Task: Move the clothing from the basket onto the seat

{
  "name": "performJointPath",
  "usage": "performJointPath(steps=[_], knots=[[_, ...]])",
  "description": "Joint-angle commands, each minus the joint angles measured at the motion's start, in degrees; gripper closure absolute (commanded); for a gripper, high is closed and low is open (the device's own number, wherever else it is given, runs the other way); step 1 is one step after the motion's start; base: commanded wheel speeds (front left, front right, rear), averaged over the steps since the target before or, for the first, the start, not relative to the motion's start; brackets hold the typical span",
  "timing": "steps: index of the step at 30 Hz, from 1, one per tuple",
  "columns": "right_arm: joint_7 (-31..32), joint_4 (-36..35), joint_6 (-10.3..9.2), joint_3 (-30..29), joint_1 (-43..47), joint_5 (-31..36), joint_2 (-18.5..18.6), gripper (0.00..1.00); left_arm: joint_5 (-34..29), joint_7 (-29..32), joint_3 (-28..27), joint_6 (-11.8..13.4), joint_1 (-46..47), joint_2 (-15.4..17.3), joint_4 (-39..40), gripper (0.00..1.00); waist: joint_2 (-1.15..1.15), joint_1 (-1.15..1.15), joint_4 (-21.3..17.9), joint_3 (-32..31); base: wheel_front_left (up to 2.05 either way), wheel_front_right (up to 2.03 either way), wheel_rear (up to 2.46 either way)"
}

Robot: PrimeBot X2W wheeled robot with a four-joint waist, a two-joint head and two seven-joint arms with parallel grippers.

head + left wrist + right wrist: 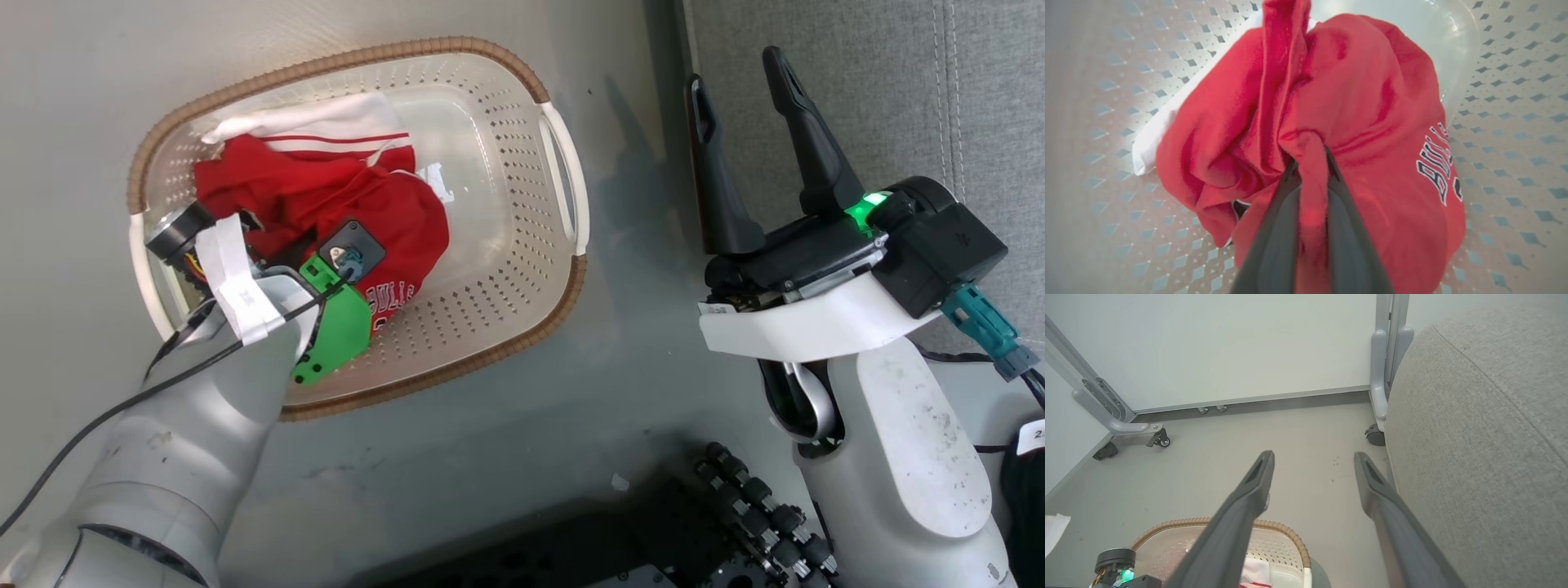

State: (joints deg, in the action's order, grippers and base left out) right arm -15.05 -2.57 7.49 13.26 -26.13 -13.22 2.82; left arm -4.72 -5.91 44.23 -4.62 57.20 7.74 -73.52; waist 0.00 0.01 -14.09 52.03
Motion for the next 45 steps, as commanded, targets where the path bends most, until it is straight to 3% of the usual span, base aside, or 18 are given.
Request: performJointPath(steps=[1, 8, 14, 35, 45], knots=[[-0.19, 0.31, 0.0, -0.31, 0.49, 0.43, 0.13, 0.0, 0.56, -1.35, -0.22, 0.36, -0.62, -0.43, 0.33, 1.0, 0.0, -0.01, 1.04, -1.61, 0.0, 0.0, 0.0], [-0.19, 1.53, 0.0, -1.27, 2.42, 1.61, 0.14, 0.0, 5.11, -7.5, -2.87, 0.11, -3.6, -2.47, 2.39, 1.0, 0.0, -0.01, 3.01, -6.98, 0.0, 0.0, 0.0], [-0.19, 2.61, 0.0, -2.44, 4.36, 2.79, 0.15, 0.0, 9.44, -9.28, -5.35, -0.73, -7.11, -3.12, 6.87, 1.0, 0.0, -0.01, 5.03, -12.31, 0.0, 0.0, 0.0], [0.26, 5.21, 0.0, -5.72, 14.52, 5.81, 0.15, 0.0, 15.68, -9.33, -13.81, 1.88, -26.73, -0.02, 46.39, 1.0, 0.0, -0.01, 11.27, -31.4, 0.0, 0.0, 0.0], [2.6, 3.53, 0.0, -5.89, 18.69, 5.75, 0.15, 0.0, 17.78, -9.34, -19.67, 2.61, -32.12, -0.27, 62.71, 1.0, 0.0, -0.01, 12.67, -37.87, 0.0, 0.0, 0.0]])
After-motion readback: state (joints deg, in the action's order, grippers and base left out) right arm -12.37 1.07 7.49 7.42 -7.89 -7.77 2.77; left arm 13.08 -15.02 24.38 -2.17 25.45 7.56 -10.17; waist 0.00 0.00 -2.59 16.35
